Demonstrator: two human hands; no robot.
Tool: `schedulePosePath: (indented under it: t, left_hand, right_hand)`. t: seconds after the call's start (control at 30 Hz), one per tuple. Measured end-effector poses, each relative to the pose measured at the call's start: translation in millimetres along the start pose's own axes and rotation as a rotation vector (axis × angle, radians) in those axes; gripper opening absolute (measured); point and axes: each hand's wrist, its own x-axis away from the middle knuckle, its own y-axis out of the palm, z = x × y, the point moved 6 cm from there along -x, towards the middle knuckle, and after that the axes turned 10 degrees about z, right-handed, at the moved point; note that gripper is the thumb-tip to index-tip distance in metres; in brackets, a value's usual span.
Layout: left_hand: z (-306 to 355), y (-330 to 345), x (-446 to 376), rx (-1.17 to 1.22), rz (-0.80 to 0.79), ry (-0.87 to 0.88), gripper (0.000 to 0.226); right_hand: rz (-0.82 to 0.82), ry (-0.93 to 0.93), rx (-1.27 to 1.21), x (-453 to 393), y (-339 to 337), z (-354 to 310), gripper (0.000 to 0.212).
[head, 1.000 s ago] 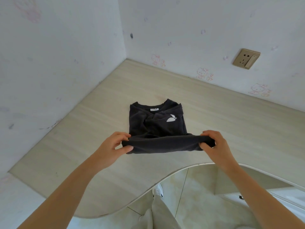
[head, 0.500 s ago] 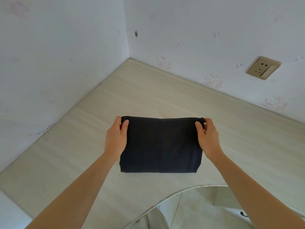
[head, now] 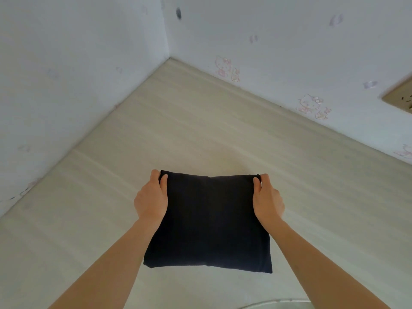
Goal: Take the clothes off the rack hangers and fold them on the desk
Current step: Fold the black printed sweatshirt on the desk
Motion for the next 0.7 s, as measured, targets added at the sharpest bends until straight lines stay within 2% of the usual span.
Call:
schedulePosePath:
  t: [0.27,0.43,0.6,0.7]
  left_hand:
    - [-14,8,2,0.048,-0.075,-0.166,0.030]
    - [-32,-1,28,0.053,-0.165,-0.211,0.037]
    - [-25,-6,56,0.183,-0.232,-0.281,0.037]
    - [-19,-2,63,0.338,-0.347,-0.383,0.038]
  right_hand:
    - [-0.065,0.086,-0.068,-2,2,9,0.028]
    - [-0.166,0.106,-0.073,21,1,27,0.040]
    - [-0.261,0.212,-0.197,48,4,27,0.049]
    - [-0.304,0.257,-0.319,55,5,19,0.048]
